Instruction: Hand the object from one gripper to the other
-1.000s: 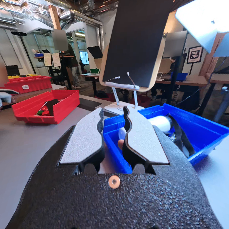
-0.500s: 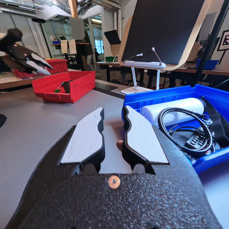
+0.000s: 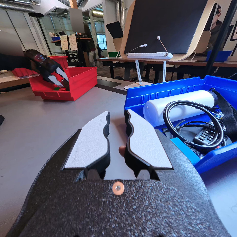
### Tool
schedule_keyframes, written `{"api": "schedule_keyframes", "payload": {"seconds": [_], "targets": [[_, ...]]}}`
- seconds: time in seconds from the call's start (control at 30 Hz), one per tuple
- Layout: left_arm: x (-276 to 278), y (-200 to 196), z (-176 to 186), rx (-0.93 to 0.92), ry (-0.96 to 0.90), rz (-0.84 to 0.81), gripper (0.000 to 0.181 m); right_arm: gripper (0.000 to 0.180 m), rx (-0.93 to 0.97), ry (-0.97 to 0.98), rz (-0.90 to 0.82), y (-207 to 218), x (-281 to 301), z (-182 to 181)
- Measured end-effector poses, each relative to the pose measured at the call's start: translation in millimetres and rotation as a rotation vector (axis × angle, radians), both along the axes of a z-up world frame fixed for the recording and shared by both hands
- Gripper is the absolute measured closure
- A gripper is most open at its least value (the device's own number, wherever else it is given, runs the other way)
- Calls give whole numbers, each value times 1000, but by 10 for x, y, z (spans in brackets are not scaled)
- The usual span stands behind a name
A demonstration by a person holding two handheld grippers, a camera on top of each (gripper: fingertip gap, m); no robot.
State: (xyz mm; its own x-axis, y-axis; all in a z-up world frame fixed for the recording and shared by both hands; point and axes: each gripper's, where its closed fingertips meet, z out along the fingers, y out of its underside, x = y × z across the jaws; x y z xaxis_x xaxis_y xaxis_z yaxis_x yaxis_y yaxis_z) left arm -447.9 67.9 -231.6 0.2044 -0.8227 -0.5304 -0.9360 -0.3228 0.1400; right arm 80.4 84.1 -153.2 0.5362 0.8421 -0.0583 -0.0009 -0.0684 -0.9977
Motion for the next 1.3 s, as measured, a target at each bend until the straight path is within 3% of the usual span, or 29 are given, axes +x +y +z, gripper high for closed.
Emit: {"api": "schedule_keyframes", "payload": {"seconds": [0.47,0.6,0.73,1.1,1.3], "targets": [[-34,148,-29,90,15,-23,159,162,-18,3,16,-10,-14,-42],[-40,178,3,133,37,-47,172,163,-19,-2,18,-20,-22,-56],[-29,210,84,187,46,-64,174,163,-14,-4,20,-30,-27,-54],[-6,114,701,387,36,-106,178,166,8,5,24,-78,-22,-3],[38,-46,1145,524,-198,-9,179,166,16,23,41,-133,-46,55]]}}
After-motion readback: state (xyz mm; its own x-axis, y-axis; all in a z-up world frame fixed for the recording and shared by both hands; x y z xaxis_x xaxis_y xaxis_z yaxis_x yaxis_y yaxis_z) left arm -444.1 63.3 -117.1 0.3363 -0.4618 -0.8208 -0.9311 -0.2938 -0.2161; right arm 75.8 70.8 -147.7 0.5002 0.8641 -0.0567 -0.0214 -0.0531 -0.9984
